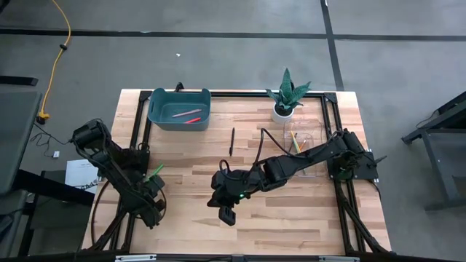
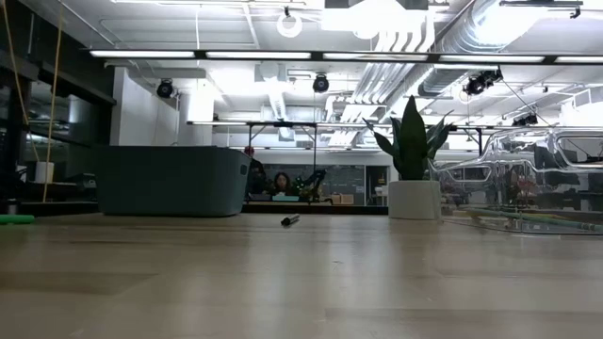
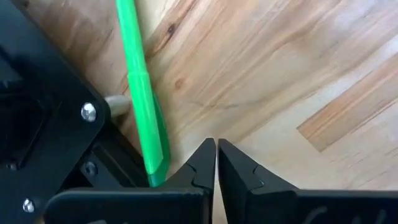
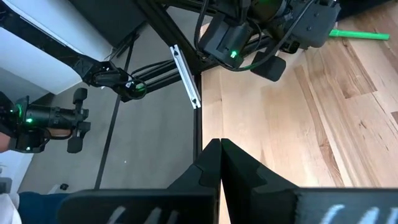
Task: Sort pens & pencils
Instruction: Put the green pen into the blue bin
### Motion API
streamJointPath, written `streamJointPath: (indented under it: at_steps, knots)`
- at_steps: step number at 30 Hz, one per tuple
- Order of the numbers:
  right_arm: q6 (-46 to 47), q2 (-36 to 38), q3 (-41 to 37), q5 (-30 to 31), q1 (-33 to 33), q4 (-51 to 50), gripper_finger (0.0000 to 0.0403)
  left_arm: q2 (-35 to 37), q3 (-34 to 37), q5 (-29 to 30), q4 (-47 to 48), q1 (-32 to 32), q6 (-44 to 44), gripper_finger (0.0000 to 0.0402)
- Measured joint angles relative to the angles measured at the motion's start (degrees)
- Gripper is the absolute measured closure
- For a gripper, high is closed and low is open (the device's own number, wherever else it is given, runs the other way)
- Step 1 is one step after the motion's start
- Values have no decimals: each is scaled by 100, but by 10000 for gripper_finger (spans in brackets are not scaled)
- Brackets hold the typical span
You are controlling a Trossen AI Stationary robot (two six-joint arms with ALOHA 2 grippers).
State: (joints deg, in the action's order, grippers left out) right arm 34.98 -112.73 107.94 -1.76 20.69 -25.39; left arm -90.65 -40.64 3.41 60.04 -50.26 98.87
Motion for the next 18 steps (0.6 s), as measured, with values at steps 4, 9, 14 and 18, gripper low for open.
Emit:
streamJointPath:
  at_steps: [4, 9, 14, 18]
  knots:
    - [9, 0, 0, 0, 0, 2, 403, 0, 0, -218, 16, -2, 48, 394]
    - [11, 0, 0, 0, 11, 2, 403, 0, -162, -385, 570, -2, 57, 394]
    - [11, -1, 0, 0, 11, 2, 403, 2, -348, -346, 1058, -2, 20, 394]
    - [11, 0, 0, 0, 9, 2, 403, 2, -250, -386, 964, -2, -11, 394]
